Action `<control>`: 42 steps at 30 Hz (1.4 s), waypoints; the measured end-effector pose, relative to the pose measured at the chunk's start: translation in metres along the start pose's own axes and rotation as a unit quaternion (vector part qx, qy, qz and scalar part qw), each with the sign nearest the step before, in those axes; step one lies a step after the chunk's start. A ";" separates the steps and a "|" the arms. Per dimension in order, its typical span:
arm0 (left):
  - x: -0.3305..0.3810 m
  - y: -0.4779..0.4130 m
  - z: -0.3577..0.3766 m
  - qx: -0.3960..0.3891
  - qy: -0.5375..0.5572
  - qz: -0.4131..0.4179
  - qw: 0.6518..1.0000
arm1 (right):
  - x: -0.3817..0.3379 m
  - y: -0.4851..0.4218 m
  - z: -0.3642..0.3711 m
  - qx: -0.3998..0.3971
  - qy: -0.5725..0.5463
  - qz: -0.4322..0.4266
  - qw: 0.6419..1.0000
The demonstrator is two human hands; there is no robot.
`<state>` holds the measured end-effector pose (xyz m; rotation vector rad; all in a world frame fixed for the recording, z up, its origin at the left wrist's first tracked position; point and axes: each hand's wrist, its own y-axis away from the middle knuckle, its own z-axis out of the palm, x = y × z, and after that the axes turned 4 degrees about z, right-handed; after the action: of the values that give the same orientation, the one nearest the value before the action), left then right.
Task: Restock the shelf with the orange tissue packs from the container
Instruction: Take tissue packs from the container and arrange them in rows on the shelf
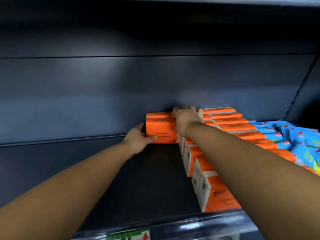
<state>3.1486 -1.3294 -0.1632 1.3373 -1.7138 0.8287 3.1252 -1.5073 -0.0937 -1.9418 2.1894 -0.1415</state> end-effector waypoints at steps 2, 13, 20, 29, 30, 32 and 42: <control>0.009 -0.002 0.008 0.021 -0.045 0.025 0.998 | -0.002 -0.001 0.000 0.006 0.013 0.017 1.000; 0.028 0.003 0.016 0.063 -0.091 -0.009 0.994 | -0.006 0.003 0.002 0.027 -0.017 0.065 0.997; 0.046 0.042 -0.028 0.053 -0.234 -0.005 0.971 | 0.008 0.035 -0.025 0.037 -0.160 -0.005 0.986; 0.050 0.161 -0.078 -0.036 -0.424 0.010 0.905 | -0.007 0.134 -0.048 0.031 -0.254 -0.106 0.961; 0.050 0.179 -0.079 -0.043 -0.444 0.012 0.895 | -0.010 0.148 -0.049 0.030 -0.241 -0.123 0.962; 0.050 0.213 -0.080 -0.056 -0.471 0.003 0.881 | -0.017 0.174 -0.050 0.019 -0.224 -0.147 0.963; -0.006 0.354 -0.028 -0.108 -0.506 -0.013 0.855 | -0.041 0.315 0.001 -0.120 -0.159 -0.180 0.963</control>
<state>2.8105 -1.2220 -0.1635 1.7679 -2.4472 -0.1997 2.8247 -1.4265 -0.1572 -2.2894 1.7003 0.3727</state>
